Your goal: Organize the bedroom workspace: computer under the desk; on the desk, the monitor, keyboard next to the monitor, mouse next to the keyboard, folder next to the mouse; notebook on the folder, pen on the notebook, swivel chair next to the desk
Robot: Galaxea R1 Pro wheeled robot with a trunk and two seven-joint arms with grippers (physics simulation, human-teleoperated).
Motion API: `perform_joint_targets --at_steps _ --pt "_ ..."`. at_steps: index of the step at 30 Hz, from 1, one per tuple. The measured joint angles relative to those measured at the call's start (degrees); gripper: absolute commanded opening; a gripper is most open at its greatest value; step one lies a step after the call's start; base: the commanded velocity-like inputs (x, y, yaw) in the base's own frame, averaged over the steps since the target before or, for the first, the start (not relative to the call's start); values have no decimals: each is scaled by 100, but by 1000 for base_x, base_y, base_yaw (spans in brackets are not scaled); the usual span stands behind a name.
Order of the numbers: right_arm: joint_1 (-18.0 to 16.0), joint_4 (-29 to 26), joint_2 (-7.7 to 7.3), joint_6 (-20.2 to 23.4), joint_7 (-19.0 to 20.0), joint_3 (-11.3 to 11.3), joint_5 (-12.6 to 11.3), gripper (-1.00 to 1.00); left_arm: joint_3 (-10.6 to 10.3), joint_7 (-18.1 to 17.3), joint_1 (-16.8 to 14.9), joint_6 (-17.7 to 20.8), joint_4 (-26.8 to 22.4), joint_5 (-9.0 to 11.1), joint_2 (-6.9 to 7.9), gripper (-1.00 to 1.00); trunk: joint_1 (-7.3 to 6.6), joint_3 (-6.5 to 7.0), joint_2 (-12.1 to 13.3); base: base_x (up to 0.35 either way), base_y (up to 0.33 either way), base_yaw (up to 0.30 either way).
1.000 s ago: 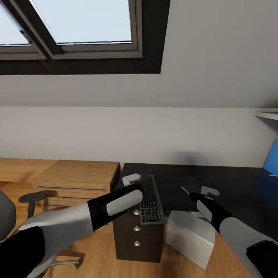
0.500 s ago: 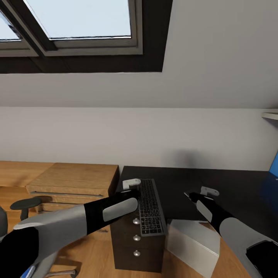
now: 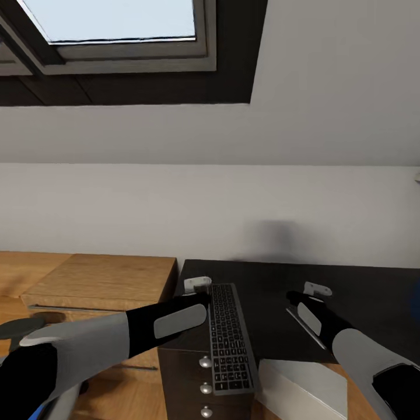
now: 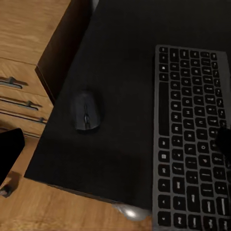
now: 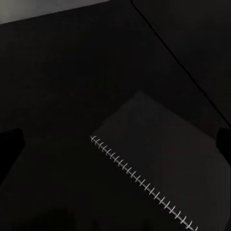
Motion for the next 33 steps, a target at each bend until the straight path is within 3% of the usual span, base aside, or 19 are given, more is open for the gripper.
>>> perform_joint_targets --at_steps 3,16,26,33 --pt "0 1 -8 -4 0 -1 0 100 -4 4 3 -93 0 114 2 100 -1 0 0 261 -18 0" --pt "0 2 -14 -2 -5 1 0 100 -7 4 3 -135 0 141 0 100 -1 0 0 250 -60 0" --pt "0 172 -45 -332 10 -21 -19 100 0 12 1 -143 -78 137 5 100 1 0 1 43 -13 0" --pt "-1 478 -133 -392 46 -254 -44 100 35 28 4 -330 -507 127 78 100 2 0 1 4 -1 0"
